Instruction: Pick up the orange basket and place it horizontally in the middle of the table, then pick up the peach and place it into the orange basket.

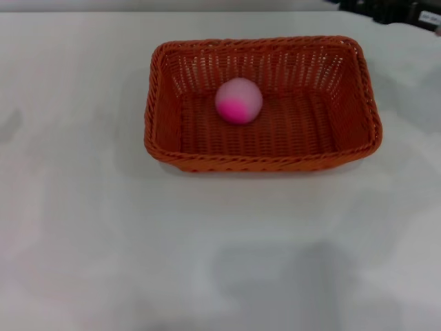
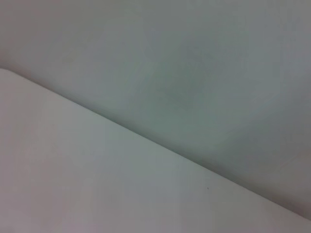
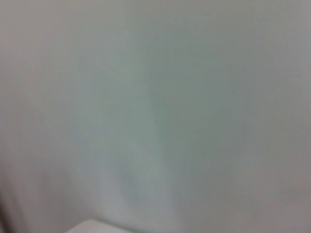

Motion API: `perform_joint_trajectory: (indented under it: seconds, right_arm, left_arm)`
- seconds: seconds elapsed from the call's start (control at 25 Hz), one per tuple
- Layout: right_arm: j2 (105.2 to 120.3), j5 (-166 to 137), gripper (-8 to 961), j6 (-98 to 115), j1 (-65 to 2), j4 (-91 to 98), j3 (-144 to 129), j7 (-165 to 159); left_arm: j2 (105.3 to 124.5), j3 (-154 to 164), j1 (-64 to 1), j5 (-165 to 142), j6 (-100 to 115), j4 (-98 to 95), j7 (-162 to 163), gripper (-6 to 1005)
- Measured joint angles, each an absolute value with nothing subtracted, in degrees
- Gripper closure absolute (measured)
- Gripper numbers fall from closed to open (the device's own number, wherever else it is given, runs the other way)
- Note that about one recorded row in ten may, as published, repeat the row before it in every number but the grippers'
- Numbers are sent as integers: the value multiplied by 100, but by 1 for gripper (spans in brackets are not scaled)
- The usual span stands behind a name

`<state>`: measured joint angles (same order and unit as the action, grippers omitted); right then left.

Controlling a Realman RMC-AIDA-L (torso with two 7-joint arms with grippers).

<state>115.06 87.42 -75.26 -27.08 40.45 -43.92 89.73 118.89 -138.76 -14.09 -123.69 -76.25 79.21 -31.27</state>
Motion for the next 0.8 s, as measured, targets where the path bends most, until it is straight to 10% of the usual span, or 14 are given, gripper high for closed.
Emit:
perform_joint_trajectory:
  seconds: [0.8]
  right_arm:
    - [11478, 8992, 77, -6252, -2239, 3284, -2082, 11032]
  left_arm:
    - [11929, -13904, -902, -11271, -6470, 7456, -4724, 442]
